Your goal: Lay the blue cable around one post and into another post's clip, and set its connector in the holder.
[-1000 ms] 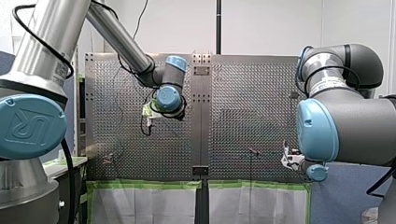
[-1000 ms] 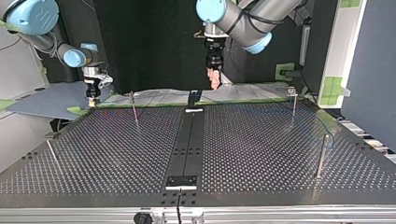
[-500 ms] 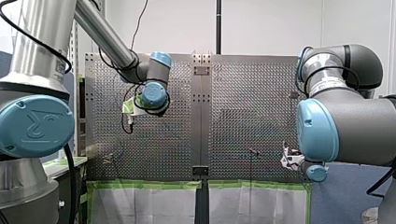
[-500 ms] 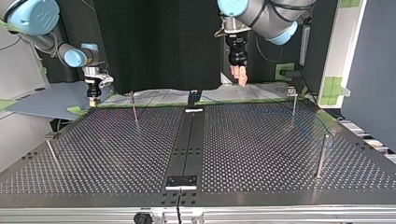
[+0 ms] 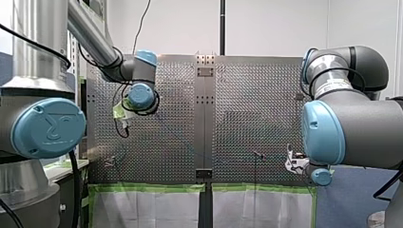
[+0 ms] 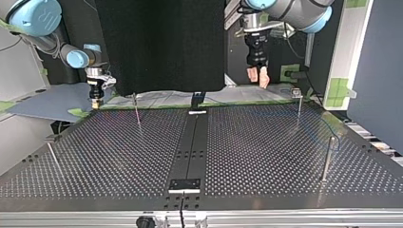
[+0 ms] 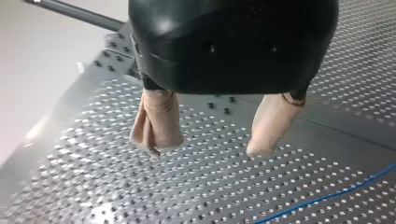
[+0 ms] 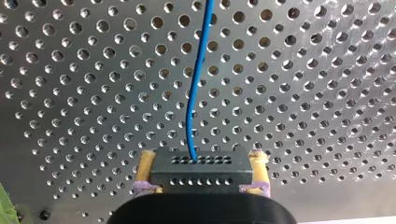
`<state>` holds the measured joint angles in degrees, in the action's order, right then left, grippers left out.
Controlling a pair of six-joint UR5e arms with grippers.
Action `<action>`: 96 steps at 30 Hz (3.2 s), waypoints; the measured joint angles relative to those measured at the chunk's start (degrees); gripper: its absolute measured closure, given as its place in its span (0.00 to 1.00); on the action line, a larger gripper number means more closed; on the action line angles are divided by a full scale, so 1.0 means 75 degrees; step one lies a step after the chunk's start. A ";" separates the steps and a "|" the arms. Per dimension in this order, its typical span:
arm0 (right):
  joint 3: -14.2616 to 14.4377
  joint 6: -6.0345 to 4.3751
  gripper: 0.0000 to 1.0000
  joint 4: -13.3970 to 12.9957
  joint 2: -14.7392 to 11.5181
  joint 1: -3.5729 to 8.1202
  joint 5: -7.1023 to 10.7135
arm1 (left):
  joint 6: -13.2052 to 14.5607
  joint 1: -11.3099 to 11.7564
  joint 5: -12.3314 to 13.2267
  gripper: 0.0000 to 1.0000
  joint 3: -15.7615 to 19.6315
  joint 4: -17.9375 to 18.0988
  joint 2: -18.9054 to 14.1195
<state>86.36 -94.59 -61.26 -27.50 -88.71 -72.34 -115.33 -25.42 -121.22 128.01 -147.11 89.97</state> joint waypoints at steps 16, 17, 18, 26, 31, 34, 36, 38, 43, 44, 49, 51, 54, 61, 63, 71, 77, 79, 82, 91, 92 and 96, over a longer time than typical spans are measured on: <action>-0.0006 0.0000 1.00 -0.0001 0.0029 -0.0002 0.0000 | -0.1073 0.1074 0.1074 0.00 0.0480 0.0451 -0.1073; -0.0006 0.0000 1.00 -0.0002 0.0032 -0.0002 0.0000 | -0.1136 0.1137 0.1135 0.00 0.0436 0.0464 -0.1136; -0.0006 0.0000 1.00 -0.0001 0.0037 -0.0002 0.0000 | -0.1210 0.1217 0.1215 0.00 0.0378 0.0483 -0.1210; -0.0003 -0.0001 1.00 -0.0006 0.0057 -0.0002 0.0000 | -0.1353 0.1688 0.1090 0.00 -0.0056 0.0538 -0.1048; -0.0002 -0.0001 1.00 -0.0030 0.0072 -0.0002 0.0000 | -0.1499 0.2020 0.0769 0.00 -0.0224 0.0545 -0.0941; -0.0003 -0.0001 1.00 -0.0034 0.0080 -0.0002 0.0000 | -0.1598 0.2209 0.0582 0.00 -0.0239 0.0539 -0.0954; -0.0001 -0.0001 1.00 -0.0036 0.0082 -0.0002 0.0000 | -0.1641 0.2350 0.0439 0.00 -0.0239 0.0548 -0.0959; -0.0002 -0.0001 1.00 -0.0036 0.0083 -0.0002 0.0000 | -0.1653 0.2481 0.0312 0.00 -0.0243 0.0589 -0.0957; -0.0002 0.0000 1.00 -0.0036 0.0087 -0.0002 0.0000 | -0.1626 0.2854 0.0224 0.00 -0.0280 0.0757 -0.0850; -0.0003 0.0000 1.00 -0.0037 0.0089 -0.0002 0.0000 | -0.1646 0.2918 0.0259 0.00 -0.0305 0.0771 -0.0804; -0.0001 0.0000 1.00 -0.0037 0.0095 -0.0002 0.0000 | -0.1923 0.3284 0.0569 0.00 -0.0556 0.0832 -0.0471; -0.0001 0.0000 1.00 -0.0037 0.0098 -0.0002 0.0000 | -0.2053 0.3422 0.0703 0.00 -0.0670 0.0910 -0.0364; -0.0003 0.0000 1.00 -0.0038 0.0101 -0.0002 0.0000 | -0.2241 0.3613 0.0891 0.00 -0.0849 0.1006 -0.0299; -0.0002 -0.0002 1.00 -0.0058 0.0109 -0.0002 0.0000 | -0.2680 0.4053 0.1331 0.00 -0.1265 0.1058 -0.0348; -0.0004 -0.0002 1.00 -0.0060 0.0115 -0.0002 0.0000 | -0.2810 0.4182 0.1461 0.00 -0.1319 0.1086 -0.0384; -0.0003 -0.0011 1.00 -0.0080 0.0129 -0.0001 0.0000 | -0.3327 0.4699 0.1978 0.00 -0.1354 0.1311 -0.0415; 0.0000 -0.0021 1.00 -0.0097 0.0140 -0.0001 0.0000 | -0.3722 0.4975 0.2373 0.00 -0.1355 0.1377 -0.0419; 0.0000 -0.0023 1.00 -0.0102 0.0142 -0.0002 0.0000 | -0.3868 0.4975 0.2518 0.00 -0.1355 0.1358 -0.0426; 0.0001 -0.0023 1.00 -0.0105 0.0146 -0.0002 0.0000 | -0.4078 0.4950 0.2729 0.00 -0.1343 0.1283 -0.0434; -0.0001 -0.0024 1.00 -0.0107 0.0154 -0.0010 0.0000 | -0.4698 0.4767 0.3336 0.00 -0.1247 0.1250 -0.0533; -0.0001 -0.0023 1.00 -0.0107 0.0155 -0.0012 -0.0001 | -0.4762 0.4753 0.3379 0.00 -0.1244 0.1250 -0.0537; -0.0002 -0.0024 1.00 -0.0107 0.0156 -0.0018 0.0000 | -0.5057 0.4708 0.3461 0.00 -0.1241 0.1249 -0.0540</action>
<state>86.34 -94.76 -62.06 -26.32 -88.85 -72.34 -153.27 9.89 -95.26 118.70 -137.75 85.92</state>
